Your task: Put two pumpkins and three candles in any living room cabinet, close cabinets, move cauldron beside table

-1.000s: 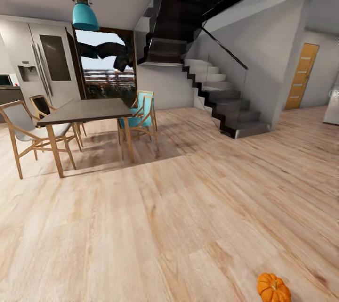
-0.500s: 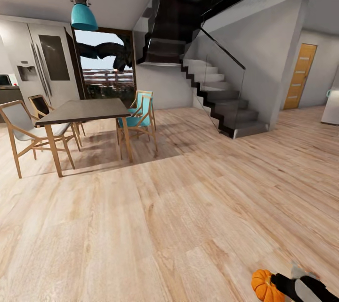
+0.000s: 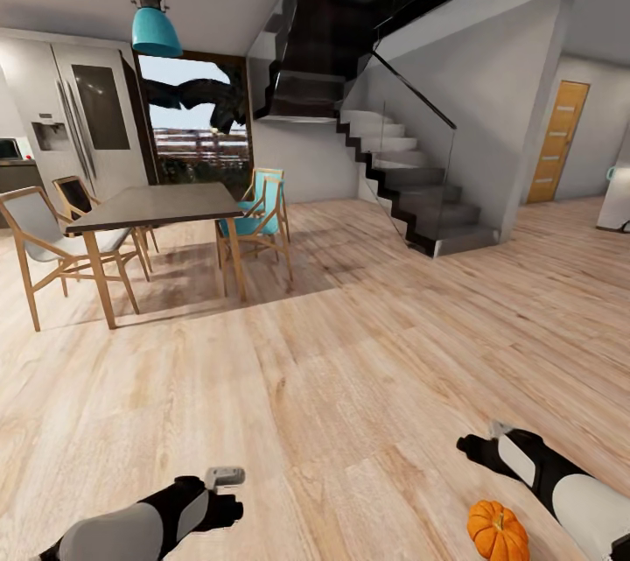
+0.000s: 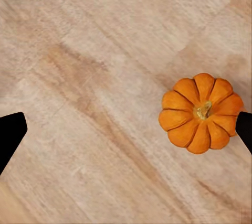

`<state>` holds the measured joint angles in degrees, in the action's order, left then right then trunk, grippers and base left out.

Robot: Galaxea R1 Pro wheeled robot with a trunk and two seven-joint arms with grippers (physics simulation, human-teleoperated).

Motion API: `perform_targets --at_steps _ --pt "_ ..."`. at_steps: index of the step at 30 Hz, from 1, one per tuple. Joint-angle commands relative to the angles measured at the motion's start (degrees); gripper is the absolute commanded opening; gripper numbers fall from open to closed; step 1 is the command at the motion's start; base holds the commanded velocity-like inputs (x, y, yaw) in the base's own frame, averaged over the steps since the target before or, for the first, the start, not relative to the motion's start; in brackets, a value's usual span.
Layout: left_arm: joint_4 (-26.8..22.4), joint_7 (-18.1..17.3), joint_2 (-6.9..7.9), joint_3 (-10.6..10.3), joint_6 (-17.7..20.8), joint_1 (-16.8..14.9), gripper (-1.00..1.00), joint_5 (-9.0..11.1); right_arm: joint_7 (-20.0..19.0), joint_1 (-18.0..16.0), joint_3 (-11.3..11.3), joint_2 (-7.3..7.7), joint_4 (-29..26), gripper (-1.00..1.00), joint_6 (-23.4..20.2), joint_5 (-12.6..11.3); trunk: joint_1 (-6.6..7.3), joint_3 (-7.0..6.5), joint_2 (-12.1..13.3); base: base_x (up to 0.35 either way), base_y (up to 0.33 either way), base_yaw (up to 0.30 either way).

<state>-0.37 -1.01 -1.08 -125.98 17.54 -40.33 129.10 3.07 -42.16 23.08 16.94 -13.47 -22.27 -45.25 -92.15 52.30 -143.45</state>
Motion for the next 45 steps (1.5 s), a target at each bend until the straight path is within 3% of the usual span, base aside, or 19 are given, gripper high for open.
perform_targets --at_steps 1,6,9,12,16,30,36,45 --pt "0.0 -0.1 -0.13 -0.5 0.1 -0.3 1.00 0.4 0.0 -0.1 0.4 -0.02 -0.1 1.00 0.4 -0.4 0.01 0.06 0.0 0.000 0.000 0.000" --pt "-0.1 -0.3 -1.11 -0.5 -3.6 -1.3 1.00 0.2 -0.7 -0.3 0.3 -0.84 -0.1 1.00 5.7 -0.1 0.01 0.05 0.0 0.000 0.000 -0.023" --pt "-0.1 -0.4 -1.84 -0.6 -6.9 -1.5 1.00 -0.4 -0.5 -0.4 0.2 -1.56 0.2 1.00 6.2 0.0 0.01 -0.03 0.0 0.000 0.000 -0.209" --pt "0.0 0.5 -2.63 -0.9 -9.3 -1.6 1.00 -6.4 0.1 -0.4 0.4 -1.69 0.7 1.00 5.8 0.2 0.01 -0.14 0.0 0.000 0.000 -0.280" --pt "-0.1 2.8 -2.67 -1.0 -9.7 -1.6 1.00 -9.2 1.0 -0.4 0.6 -1.08 0.8 1.00 4.6 0.4 0.01 -0.20 0.0 0.000 0.000 -0.138" --pt "-0.1 3.1 -2.79 -1.0 -9.6 -1.6 1.00 -9.5 1.7 -0.4 1.0 1.73 0.8 1.00 2.8 1.2 0.01 -0.21 0.0 0.000 0.000 -0.007" --pt "-0.1 3.1 -2.81 -1.0 -9.6 -1.6 1.00 -9.5 1.8 -0.4 0.9 1.49 0.8 1.00 2.4 3.6 0.01 -0.23 0.0 0.000 0.000 -0.194" --pt "-0.1 3.0 -3.01 -1.0 -9.5 -1.5 1.00 -9.7 1.9 -0.4 0.9 1.32 0.8 1.00 1.7 4.2 0.01 -0.42 0.0 0.000 0.000 -0.289"
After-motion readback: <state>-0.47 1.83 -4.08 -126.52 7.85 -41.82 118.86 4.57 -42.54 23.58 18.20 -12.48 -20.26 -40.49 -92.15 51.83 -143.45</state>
